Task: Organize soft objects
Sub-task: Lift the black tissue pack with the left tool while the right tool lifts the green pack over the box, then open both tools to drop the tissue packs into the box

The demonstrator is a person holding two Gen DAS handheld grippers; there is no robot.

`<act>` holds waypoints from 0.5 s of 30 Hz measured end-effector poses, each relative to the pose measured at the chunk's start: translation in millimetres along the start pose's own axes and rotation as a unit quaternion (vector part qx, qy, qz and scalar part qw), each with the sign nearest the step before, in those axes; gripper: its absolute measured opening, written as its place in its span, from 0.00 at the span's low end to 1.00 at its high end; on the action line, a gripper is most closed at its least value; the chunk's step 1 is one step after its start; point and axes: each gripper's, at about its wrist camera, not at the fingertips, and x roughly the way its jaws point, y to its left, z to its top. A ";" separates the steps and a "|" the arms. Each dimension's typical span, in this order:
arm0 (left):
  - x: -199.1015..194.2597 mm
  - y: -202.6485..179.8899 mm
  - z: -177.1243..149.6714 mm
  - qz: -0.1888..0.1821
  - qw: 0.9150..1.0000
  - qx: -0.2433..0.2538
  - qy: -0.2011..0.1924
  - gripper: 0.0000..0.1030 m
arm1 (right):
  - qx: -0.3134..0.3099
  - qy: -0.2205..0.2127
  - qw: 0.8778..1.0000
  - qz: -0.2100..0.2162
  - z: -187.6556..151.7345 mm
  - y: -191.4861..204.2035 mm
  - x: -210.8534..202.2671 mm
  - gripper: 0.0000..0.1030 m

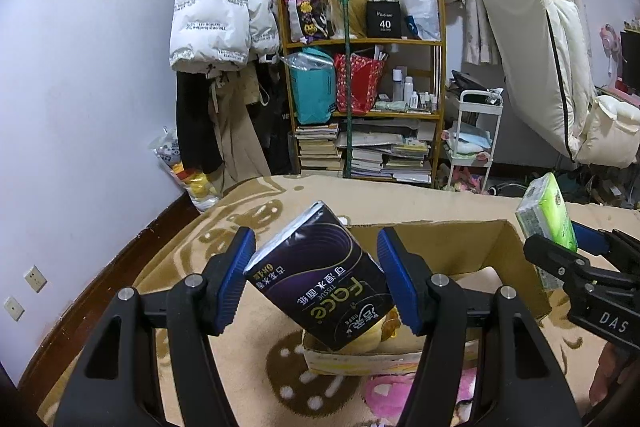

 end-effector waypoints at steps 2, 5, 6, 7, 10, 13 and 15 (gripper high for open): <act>5.4 -1.1 -1.9 0.000 1.000 0.000 0.002 0.60 | 0.008 0.005 1.000 0.004 -1.1 -3.7 4.8 0.67; 11.8 -2.6 -2.9 -0.004 1.000 -0.001 0.007 0.61 | 0.019 0.011 1.000 0.009 -4.1 -7.4 11.2 0.67; 14.0 -3.8 -3.7 -0.005 1.000 0.000 0.008 0.61 | 0.022 0.012 1.000 0.009 -5.7 -8.2 12.7 0.67; 15.5 -4.5 -4.5 -0.005 1.000 0.001 0.009 0.61 | 0.023 0.015 1.000 0.009 -6.8 -9.9 14.3 0.67; 22.7 -8.7 -8.2 -0.010 1.000 0.007 0.018 0.61 | 0.023 0.021 0.999 0.008 -8.8 -11.7 19.3 0.67; 28.7 -15.1 -9.5 -0.016 0.999 0.014 0.025 0.61 | 0.024 0.029 0.999 0.007 -11.1 -12.6 24.4 0.67; 30.4 -18.9 -10.8 -0.020 0.999 0.019 0.027 0.61 | 0.025 0.035 0.999 0.007 -13.0 -13.5 27.1 0.67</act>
